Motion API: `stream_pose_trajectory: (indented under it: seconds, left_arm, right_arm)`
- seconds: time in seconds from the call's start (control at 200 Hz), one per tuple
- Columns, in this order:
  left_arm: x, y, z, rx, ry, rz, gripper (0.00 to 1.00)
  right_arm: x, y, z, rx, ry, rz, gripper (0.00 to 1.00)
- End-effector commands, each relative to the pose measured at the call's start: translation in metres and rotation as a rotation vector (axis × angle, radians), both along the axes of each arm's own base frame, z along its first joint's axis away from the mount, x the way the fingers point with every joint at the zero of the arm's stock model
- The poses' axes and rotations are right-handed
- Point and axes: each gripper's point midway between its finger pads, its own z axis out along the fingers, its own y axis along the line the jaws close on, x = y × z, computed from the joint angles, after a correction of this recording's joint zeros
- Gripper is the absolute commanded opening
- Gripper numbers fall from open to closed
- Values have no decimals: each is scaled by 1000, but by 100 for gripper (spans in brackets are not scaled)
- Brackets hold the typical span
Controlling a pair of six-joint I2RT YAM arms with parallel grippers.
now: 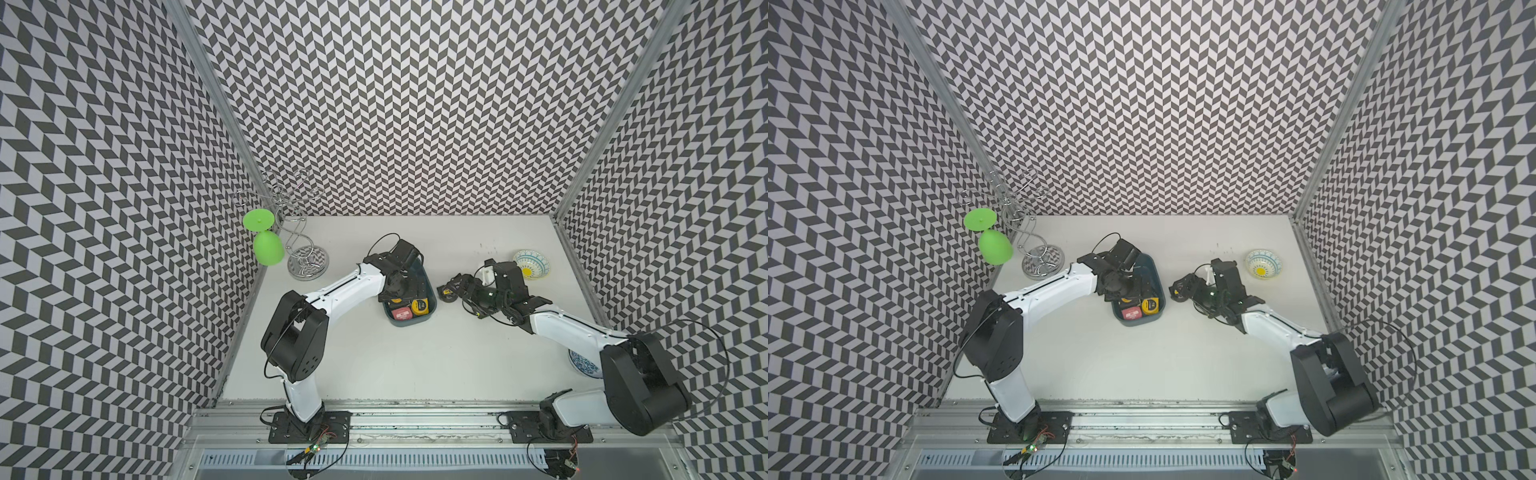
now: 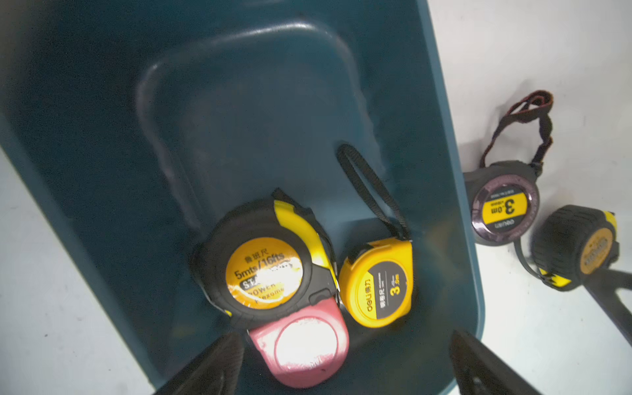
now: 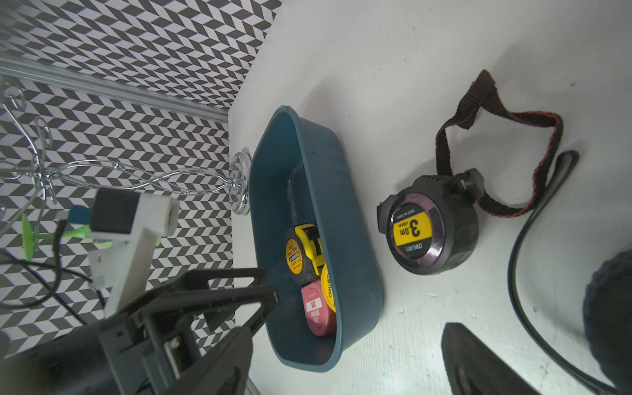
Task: Take the tape measure out of the storage box
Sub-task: Place the tape measure at the center of the board, then pick up the tape measure from the storage box.
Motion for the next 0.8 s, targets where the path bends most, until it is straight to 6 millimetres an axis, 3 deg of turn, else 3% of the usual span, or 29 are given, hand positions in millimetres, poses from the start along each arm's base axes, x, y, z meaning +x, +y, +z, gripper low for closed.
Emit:
stream_pose_trajectory:
  seconds: [0.0, 0.235, 0.491, 0.796]
  left_arm:
    - [7, 9, -2, 83, -7, 15, 100]
    - [17, 16, -13, 211, 65, 76, 100]
    - [14, 23, -23, 318, 106, 101, 100]
    - [15, 26, -39, 327, 121, 154, 100]
  right_arm:
    - [-9, -6, -7, -40, -4, 1, 94]
    - [-12, -10, -9, -34, -8, -1, 96]
    - [-8, -12, -10, -26, -13, -5, 97]
    - [-4, -17, -9, -26, -26, -9, 98]
